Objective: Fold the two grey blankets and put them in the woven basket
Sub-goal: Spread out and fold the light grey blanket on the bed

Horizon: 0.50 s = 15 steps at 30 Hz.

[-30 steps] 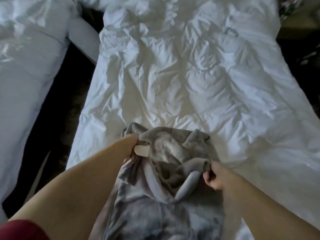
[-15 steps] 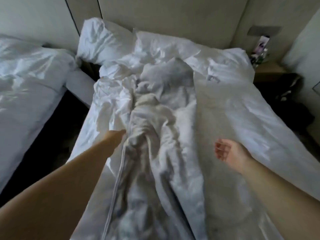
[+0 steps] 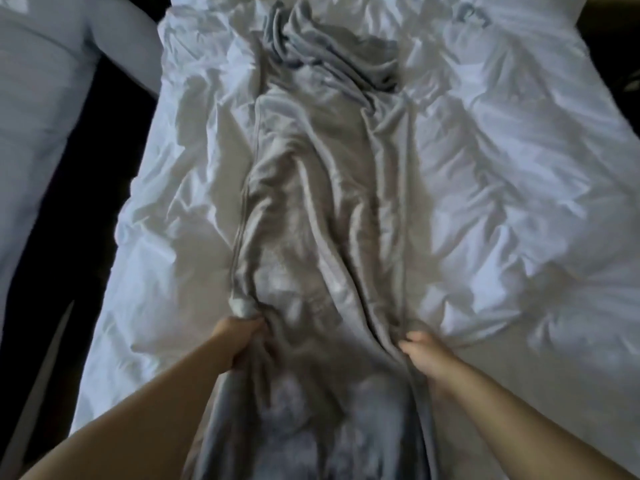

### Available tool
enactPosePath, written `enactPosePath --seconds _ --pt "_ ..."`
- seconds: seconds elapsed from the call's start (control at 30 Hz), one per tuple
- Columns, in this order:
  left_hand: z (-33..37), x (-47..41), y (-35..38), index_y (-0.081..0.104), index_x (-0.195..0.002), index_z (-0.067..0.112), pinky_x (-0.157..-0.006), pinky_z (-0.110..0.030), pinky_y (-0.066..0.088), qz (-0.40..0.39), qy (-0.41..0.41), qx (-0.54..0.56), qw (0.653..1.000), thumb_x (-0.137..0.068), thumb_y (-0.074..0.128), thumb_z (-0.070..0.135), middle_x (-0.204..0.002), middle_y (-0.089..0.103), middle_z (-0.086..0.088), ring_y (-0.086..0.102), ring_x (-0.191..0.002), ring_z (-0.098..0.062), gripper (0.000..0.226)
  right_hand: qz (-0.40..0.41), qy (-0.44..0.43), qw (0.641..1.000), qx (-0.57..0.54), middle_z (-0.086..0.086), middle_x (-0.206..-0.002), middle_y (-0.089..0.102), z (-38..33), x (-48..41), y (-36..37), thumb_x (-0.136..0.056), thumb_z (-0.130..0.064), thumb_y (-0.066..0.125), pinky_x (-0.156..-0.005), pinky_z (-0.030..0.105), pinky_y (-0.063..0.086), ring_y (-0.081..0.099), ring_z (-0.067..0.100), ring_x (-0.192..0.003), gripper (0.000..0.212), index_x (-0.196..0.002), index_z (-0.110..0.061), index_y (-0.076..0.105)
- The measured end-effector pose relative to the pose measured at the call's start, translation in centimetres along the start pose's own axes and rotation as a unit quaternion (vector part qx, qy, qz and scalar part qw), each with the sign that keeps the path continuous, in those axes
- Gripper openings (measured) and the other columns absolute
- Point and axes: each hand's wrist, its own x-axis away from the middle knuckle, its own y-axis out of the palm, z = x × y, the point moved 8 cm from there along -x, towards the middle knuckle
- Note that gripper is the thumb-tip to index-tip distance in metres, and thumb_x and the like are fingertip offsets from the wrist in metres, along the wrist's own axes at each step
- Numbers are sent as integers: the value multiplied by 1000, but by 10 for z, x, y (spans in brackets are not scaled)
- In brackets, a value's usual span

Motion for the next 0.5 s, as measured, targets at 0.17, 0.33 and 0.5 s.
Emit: enactPosePath --seconds 0.17,0.33,0.5 --pt "150 23 -79 65 -112 4 -71 -29 41 176 206 -11 963 -88 61 42 -104 65 -17 60 -92 -28 45 279 -113 947 -110 21 -102 65 -118 -16 -140 -96 -28 52 -78 37 49 59 27 -92 36 -109 3 66" --pt "196 3 -105 48 -131 16 -94 -43 45 70 200 134 968 -81 58 63 -120 58 -12 57 -106 -26 70 278 -128 921 -239 5 -94 59 -157 -27 -189 -94 -46 47 -77 38 49 57 21 -85 27 -87 -24 59" --pt "50 -19 -50 65 -108 1 -64 -30 49 17 44 11 999 -77 75 44 -84 62 -11 58 -71 -26 54 188 55 978 -71 21 -92 65 -24 -30 -103 -90 -48 57 -74 39 48 63 32 -83 51 -107 0 66"
